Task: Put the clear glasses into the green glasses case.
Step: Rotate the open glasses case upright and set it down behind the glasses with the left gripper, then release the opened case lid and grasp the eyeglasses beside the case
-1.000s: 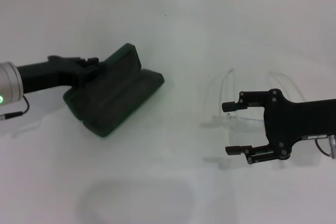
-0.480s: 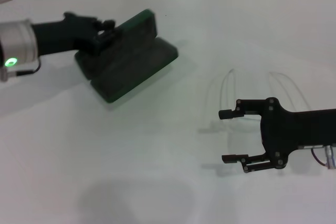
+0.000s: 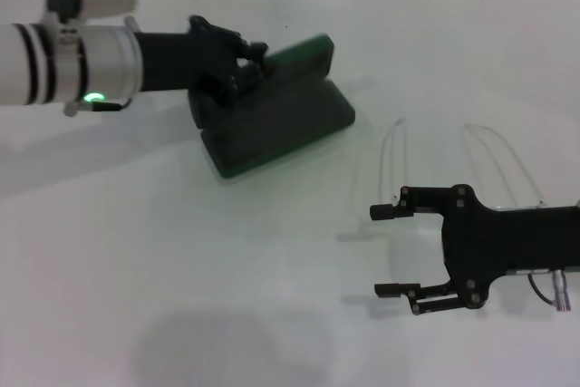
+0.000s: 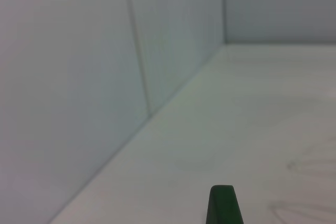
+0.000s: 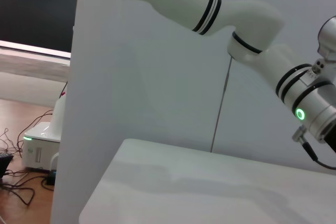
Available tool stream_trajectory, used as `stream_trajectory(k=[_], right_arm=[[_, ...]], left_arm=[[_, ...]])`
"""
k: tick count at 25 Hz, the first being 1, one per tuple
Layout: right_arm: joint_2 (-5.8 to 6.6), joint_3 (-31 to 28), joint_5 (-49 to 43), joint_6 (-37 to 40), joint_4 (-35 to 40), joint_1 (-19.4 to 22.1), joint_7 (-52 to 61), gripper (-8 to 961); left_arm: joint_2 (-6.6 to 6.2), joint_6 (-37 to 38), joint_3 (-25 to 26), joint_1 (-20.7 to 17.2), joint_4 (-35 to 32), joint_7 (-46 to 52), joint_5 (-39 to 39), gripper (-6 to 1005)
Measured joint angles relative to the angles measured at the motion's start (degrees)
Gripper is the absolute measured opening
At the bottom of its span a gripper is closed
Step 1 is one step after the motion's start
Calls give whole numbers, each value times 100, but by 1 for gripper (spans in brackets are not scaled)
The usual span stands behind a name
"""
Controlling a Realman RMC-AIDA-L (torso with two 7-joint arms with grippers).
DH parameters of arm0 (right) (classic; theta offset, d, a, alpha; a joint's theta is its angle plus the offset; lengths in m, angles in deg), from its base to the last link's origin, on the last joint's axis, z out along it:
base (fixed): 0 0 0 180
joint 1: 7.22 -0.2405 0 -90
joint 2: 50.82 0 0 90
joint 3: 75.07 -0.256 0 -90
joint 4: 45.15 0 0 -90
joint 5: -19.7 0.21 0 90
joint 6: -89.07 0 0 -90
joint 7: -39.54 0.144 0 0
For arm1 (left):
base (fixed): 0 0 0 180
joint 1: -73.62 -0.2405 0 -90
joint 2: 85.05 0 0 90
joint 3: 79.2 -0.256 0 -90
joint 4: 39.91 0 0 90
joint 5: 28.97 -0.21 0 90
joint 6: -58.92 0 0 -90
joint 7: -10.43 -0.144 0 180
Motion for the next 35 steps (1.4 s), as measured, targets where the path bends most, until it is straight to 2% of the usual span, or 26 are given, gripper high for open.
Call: stream_trajectory(k=[3, 7, 13, 30, 35], right_arm=[[-5, -18, -1, 0, -1, 61, -6, 739], [-5, -29, -1, 0, -4, 80, -9, 739], [-5, -40, -1, -1, -3, 115, -17, 738], [-14, -59, 32, -55, 1, 101, -9, 739], [-14, -64, 38, -137, 59, 61, 135, 739]], left_arm=[[49, -2, -167, 125, 9, -34, -246, 190], [49, 60, -622, 178, -54, -48, -265, 191], [56, 283, -955, 253, -119, -78, -265, 194], [50, 351, -993, 162, -364, -134, -255, 205], [78, 327, -1011, -139, -545, -256, 158, 390]])
